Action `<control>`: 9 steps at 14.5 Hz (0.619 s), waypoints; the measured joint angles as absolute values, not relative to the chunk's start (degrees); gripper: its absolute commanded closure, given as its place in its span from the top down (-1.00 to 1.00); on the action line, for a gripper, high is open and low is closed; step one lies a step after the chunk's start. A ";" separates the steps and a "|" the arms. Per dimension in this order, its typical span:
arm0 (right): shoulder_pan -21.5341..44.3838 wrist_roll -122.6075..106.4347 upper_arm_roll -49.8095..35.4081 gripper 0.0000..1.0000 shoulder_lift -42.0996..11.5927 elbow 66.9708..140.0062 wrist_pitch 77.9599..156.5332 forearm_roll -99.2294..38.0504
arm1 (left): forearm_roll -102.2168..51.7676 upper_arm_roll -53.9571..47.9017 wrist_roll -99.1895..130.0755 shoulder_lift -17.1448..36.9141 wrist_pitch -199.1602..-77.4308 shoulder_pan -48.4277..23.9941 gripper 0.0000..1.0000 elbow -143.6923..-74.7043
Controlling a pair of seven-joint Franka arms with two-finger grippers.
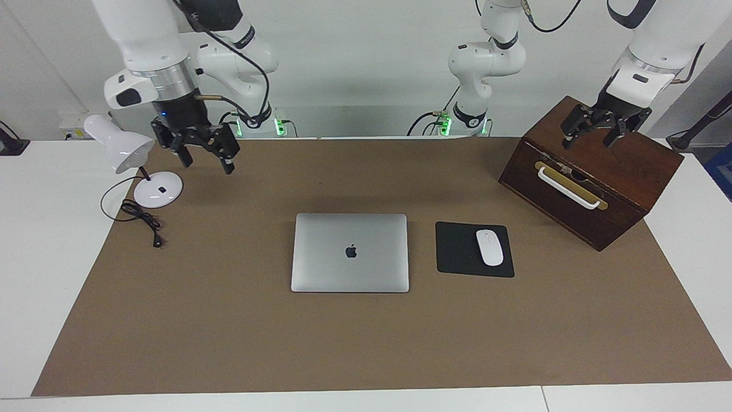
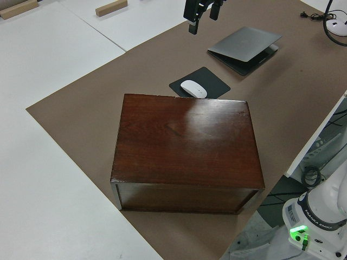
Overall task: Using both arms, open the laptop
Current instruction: 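Move the right gripper over the closed silver laptop's front edge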
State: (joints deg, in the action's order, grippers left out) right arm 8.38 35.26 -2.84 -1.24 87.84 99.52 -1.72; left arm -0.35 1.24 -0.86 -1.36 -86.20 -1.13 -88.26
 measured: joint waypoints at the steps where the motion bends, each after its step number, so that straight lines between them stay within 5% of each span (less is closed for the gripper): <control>1: 10.70 41.36 -3.14 1.00 -1.24 87.84 100.83 -1.72 | -0.35 1.24 -0.81 -1.36 -86.20 -1.13 0.77 -88.26; 2: 13.04 46.90 -3.26 1.00 -1.25 87.85 102.09 -1.72 | -0.35 1.22 -0.67 -1.36 -86.20 -1.13 0.49 -88.25; 5: 19.23 62.14 -3.37 1.00 -1.62 88.21 107.10 -1.72 | -0.35 1.04 0.46 -1.36 -86.22 -1.14 -0.83 -88.26; 6: 20.83 66.55 -3.37 1.00 -2.05 88.40 109.23 -1.71 | -0.35 0.99 0.63 -1.36 -86.25 -1.14 -1.00 -88.25; 9: 23.72 77.58 -3.36 1.00 -4.14 88.68 116.02 -1.70 | -0.35 0.87 0.70 -1.36 -86.35 -1.14 -1.00 -88.25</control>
State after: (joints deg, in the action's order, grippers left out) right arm 23.72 77.58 -3.36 -4.14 88.68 116.02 -1.70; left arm -0.35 0.87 0.70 -1.36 -86.35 -1.14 -88.25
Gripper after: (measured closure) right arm 0.000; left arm 0.758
